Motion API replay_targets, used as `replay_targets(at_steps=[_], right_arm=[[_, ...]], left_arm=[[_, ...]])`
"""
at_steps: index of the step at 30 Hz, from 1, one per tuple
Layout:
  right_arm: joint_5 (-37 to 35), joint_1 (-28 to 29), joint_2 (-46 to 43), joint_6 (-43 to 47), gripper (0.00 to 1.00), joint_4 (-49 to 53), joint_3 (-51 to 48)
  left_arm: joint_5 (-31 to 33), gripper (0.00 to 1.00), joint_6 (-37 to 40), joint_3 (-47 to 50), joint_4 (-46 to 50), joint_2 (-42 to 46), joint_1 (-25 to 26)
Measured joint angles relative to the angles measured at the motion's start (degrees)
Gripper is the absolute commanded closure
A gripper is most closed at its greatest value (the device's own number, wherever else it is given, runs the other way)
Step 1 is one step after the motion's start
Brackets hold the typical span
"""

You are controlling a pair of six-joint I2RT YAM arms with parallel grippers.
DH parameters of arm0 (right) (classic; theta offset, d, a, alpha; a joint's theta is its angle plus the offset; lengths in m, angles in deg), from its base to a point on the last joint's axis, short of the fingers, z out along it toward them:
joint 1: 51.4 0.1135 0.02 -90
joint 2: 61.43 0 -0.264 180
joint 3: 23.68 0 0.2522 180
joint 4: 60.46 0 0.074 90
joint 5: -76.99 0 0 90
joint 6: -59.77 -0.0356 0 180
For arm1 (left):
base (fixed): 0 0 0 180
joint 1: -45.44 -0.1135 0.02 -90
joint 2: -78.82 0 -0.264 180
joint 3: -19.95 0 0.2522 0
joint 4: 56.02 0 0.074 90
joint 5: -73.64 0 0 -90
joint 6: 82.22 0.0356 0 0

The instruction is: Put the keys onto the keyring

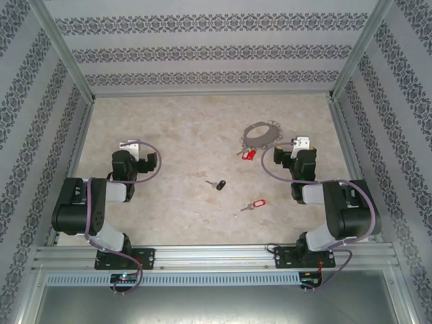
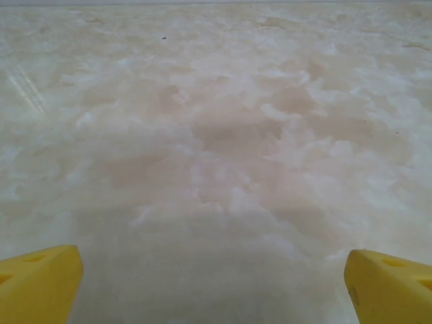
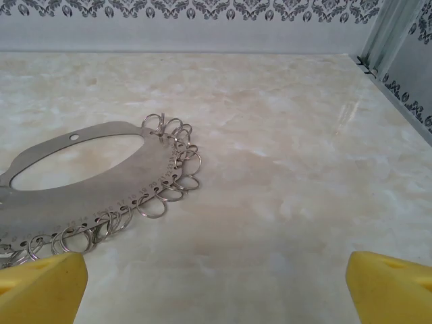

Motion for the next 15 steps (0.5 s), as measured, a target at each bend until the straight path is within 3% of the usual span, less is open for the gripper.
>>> replay_targets(at_steps=[15], right_arm=[[1.3, 0.0, 0.0, 0.0, 0.02, 0.0, 0.0]], left_arm=[[0.0, 0.0, 0.0, 0.0, 0.0, 0.0, 0.0]])
